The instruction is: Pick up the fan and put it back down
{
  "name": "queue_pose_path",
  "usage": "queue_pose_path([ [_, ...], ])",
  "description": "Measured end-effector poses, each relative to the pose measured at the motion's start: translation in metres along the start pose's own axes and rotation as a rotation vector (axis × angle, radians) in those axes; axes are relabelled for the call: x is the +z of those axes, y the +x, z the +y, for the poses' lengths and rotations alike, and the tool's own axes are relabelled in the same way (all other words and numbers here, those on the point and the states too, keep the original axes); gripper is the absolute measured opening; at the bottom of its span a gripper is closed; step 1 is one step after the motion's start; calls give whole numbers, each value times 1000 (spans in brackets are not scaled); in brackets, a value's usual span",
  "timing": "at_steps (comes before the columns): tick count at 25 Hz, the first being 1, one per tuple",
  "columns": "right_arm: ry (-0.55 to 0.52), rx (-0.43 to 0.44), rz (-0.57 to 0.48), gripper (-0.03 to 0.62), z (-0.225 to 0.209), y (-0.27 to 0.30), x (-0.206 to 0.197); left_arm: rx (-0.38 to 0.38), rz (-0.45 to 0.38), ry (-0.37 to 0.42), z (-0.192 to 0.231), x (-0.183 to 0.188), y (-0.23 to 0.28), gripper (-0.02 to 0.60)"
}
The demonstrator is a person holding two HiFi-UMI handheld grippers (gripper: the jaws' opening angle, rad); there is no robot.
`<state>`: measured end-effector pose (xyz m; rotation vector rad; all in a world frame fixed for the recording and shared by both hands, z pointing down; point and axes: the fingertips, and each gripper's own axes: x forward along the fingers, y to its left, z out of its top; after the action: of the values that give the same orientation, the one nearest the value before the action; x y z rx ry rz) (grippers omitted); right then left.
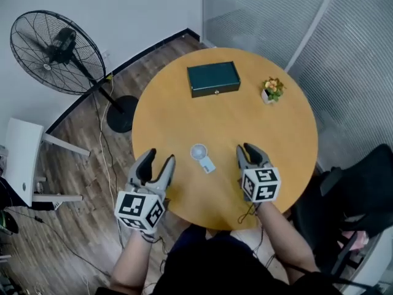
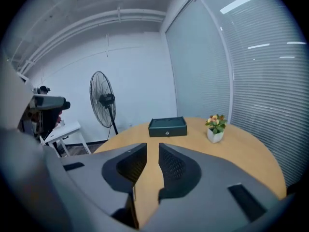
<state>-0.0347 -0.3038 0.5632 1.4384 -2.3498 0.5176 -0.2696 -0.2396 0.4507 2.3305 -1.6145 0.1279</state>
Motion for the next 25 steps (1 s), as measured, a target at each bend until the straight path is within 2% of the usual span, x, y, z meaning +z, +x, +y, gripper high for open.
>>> queue_pose_path([
  [5,-12,-33,-152,60,-18,-54,60,-12,-57,27,-30,24,-5,203],
  [9,-13,-46,-271,40,-26,-99,102,-21,-105,52,-56,43,-12,151],
  [13,-20,-52,-372,26,-30,-140,134,-24,-141,70,-77,61,-19,126],
  [25,-49,-27,-560,5,-32,-229,173,-45,-268,132,-135,113,-47,38],
])
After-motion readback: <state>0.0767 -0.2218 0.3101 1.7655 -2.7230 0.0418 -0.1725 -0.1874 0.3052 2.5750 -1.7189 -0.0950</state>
